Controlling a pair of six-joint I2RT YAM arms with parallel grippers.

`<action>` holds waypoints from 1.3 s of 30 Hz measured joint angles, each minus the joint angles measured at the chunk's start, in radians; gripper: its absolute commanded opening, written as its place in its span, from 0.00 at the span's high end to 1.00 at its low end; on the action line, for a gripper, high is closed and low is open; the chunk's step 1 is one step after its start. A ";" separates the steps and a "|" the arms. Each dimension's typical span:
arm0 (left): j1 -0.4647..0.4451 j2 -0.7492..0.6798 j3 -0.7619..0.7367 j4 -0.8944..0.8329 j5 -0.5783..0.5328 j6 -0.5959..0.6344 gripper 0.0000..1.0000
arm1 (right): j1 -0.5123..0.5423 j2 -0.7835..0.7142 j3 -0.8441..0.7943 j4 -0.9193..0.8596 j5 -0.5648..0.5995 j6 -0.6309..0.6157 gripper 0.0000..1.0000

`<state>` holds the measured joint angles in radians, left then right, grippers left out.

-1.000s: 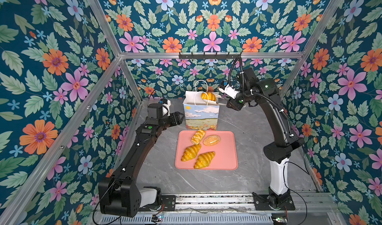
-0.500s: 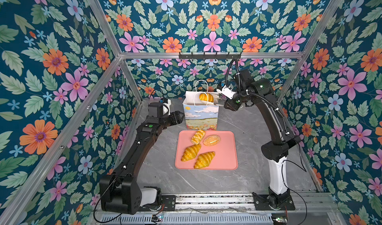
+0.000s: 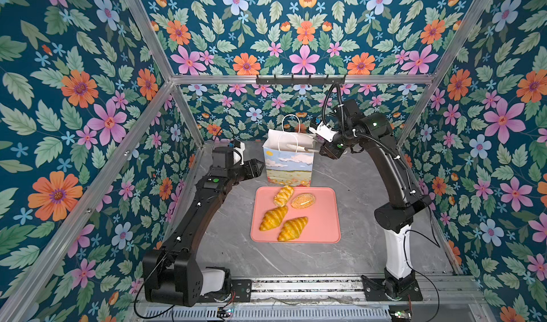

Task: Place the fake bread into the paper bag
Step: 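Open the tongs with the right gripper to drop the croissant into the bag, then withdraw the tongs from the bag and move them back over the tray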

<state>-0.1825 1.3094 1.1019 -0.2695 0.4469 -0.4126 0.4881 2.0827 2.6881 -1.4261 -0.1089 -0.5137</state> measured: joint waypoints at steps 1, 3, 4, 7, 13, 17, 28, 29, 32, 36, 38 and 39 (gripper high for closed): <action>0.000 0.000 0.000 0.000 0.000 0.000 0.26 | 0.001 -0.010 0.000 0.000 -0.001 0.004 0.52; 0.000 0.000 0.000 0.000 0.000 0.000 0.26 | 0.001 -0.025 0.000 0.000 -0.003 0.008 0.52; 0.000 0.000 0.000 0.000 0.000 0.000 0.26 | 0.001 -0.034 -0.002 0.000 -0.003 0.010 0.52; 0.000 0.000 0.000 0.000 0.000 0.000 0.26 | 0.000 -0.061 -0.008 -0.001 -0.003 0.015 0.52; 0.000 0.000 0.000 0.000 0.000 0.000 0.26 | 0.000 -0.131 -0.051 -0.009 -0.008 0.035 0.52; 0.000 -0.001 0.000 0.000 -0.001 0.000 0.26 | 0.006 -0.214 -0.135 -0.010 -0.020 0.054 0.52; 0.000 -0.008 -0.010 0.008 0.016 0.000 0.26 | 0.128 -0.502 -0.527 0.026 -0.018 0.069 0.53; 0.000 -0.008 -0.011 0.009 0.018 0.000 0.26 | 0.134 -0.510 -0.544 0.025 -0.013 0.073 0.53; 0.000 -0.010 -0.019 0.010 0.022 0.000 0.26 | 0.142 -0.532 -0.598 0.035 -0.003 0.078 0.53; 0.000 -0.006 -0.028 0.012 0.026 0.000 0.26 | 0.140 -0.535 -0.600 0.048 0.046 0.088 0.53; 0.000 -0.006 -0.031 0.013 0.026 0.000 0.26 | 0.141 -0.525 -0.581 0.060 0.065 0.087 0.53; 0.000 -0.006 -0.031 0.014 0.026 0.000 0.26 | 0.141 -0.520 -0.571 0.065 0.067 0.087 0.53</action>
<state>-0.1825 1.3033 1.0710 -0.2554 0.4732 -0.4126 0.6292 1.5627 2.1170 -1.3609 -0.0418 -0.4271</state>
